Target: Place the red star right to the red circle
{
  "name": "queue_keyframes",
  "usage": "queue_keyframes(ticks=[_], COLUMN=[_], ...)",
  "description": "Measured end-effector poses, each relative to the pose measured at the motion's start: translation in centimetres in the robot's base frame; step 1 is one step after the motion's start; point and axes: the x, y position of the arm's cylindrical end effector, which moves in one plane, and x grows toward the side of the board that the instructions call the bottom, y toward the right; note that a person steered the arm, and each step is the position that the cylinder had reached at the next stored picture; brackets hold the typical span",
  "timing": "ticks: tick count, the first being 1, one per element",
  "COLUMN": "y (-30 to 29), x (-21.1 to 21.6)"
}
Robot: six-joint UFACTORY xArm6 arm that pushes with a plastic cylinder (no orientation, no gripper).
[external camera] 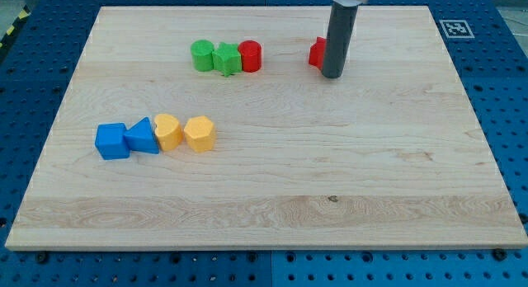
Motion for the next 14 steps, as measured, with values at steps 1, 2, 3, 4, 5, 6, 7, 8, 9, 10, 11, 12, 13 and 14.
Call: queue_keyframes(ticks=[1, 2, 3, 4, 5, 6, 7, 8, 9, 10, 11, 12, 13, 14], y=[2.6, 5.0, 5.0, 4.3, 4.3, 4.3, 4.3, 3.5, 0.5, -0.2, -0.3, -1.7, -1.8, -1.8], x=[0.5, 0.1, -4.2, -6.0, -4.8, -3.7, -2.0, -2.0, -3.2, -5.3, -7.6, -8.5, -7.1, -6.6])
